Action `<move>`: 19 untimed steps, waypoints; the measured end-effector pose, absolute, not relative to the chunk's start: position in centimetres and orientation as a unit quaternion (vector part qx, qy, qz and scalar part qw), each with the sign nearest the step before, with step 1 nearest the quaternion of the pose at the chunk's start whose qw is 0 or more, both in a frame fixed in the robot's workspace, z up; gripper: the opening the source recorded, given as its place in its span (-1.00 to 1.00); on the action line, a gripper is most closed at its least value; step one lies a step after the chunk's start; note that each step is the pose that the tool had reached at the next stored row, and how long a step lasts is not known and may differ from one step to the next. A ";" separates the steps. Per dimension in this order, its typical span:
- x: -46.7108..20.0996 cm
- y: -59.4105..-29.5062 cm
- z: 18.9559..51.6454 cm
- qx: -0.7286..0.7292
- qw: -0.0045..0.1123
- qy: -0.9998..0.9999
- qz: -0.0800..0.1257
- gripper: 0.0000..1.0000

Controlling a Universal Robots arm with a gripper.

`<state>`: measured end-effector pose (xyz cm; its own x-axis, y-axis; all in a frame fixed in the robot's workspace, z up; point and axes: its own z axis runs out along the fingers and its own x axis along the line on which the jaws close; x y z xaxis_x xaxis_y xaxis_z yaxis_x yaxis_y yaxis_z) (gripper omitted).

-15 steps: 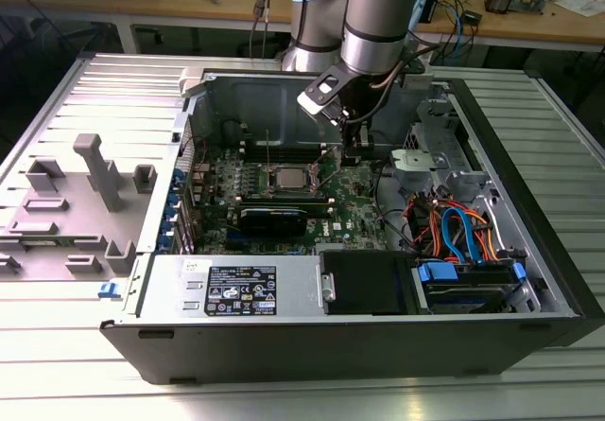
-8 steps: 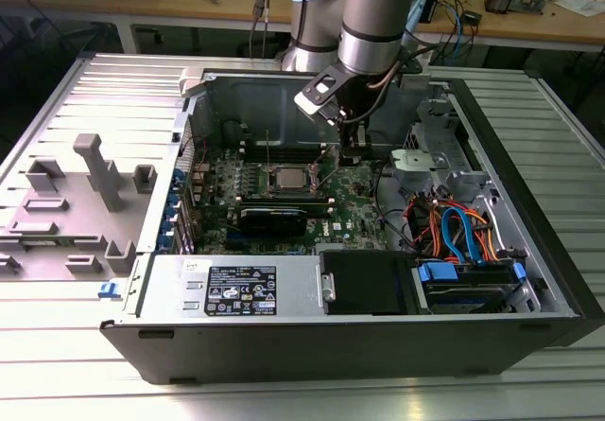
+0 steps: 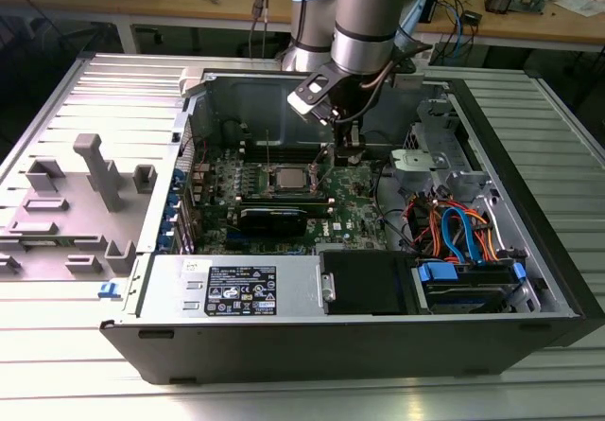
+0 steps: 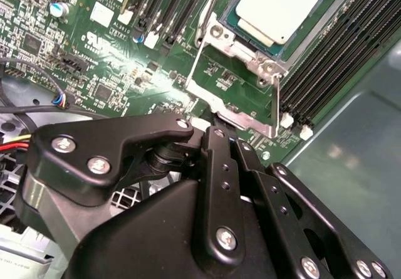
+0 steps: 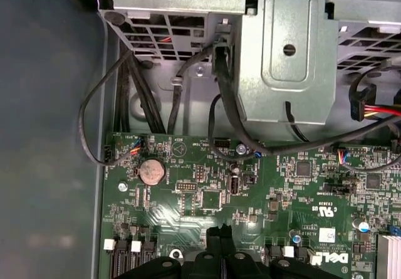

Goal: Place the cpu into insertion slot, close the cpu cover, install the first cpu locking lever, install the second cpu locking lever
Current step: 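Close the cpu cover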

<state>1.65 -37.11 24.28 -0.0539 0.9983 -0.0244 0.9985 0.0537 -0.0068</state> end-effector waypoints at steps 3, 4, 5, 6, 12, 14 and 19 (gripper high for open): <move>1.3 -37.1 24.3 0.688 0.007 0.726 -0.011 -0.79; 1.1 -37.1 24.3 0.688 0.007 0.726 -0.011 -0.79; 1.0 -37.1 24.3 0.688 0.007 0.726 -0.011 -0.79; 0.9 -37.1 24.3 0.688 0.007 0.726 -0.011 -0.79; 0.2 -37.1 24.3 0.688 0.007 0.726 -0.011 -0.79; -0.1 -37.1 24.3 0.688 0.007 0.726 -0.011 -0.79; -0.7 -37.1 24.3 0.688 0.007 0.726 -0.011 -0.79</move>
<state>-0.67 -37.11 24.28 -0.0539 0.9982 -0.0244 0.9985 0.0537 -0.0068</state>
